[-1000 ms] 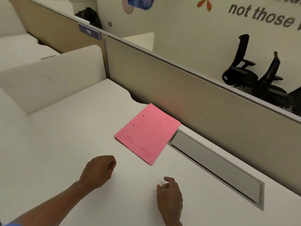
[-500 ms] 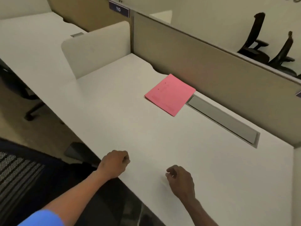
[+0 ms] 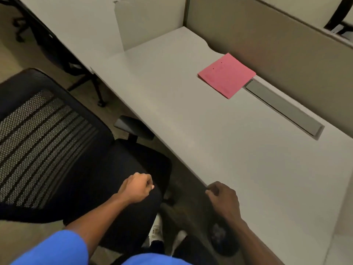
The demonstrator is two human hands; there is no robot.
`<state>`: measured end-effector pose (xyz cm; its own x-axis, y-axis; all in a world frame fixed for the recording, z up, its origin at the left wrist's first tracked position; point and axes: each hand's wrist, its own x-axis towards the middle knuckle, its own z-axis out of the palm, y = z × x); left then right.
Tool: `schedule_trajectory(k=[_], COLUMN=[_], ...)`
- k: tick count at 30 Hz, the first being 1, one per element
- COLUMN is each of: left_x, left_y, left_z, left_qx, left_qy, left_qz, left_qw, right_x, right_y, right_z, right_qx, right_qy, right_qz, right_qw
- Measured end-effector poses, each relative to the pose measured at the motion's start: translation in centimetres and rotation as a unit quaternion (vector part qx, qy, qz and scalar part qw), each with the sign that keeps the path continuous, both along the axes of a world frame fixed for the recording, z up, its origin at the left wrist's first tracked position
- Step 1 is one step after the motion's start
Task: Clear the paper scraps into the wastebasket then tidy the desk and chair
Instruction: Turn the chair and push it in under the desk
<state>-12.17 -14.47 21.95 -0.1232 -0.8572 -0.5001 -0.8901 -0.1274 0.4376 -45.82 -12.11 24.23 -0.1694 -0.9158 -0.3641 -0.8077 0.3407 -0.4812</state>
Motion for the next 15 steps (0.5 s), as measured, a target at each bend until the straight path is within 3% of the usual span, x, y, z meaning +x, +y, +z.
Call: schedule_trajectory(k=[6,15], left_x=[0.8,0.1], left_y=[6.3,17.1], left_z=[-1.2,-1.5], left_qx=[0.041,0.022], left_qy=[0.004,-0.024], left_qz=[0.037,0.120], left_qw=[0.998,0.992], right_x=[0.7,0.8], right_y=[3.9,12.1], right_z=[-1.1,-2.5], right_qx=[0.039,0.078], right_qy=[-0.026,-0.031], right_qz=[0.078,0.160], right_qw=[0.996,0.984])
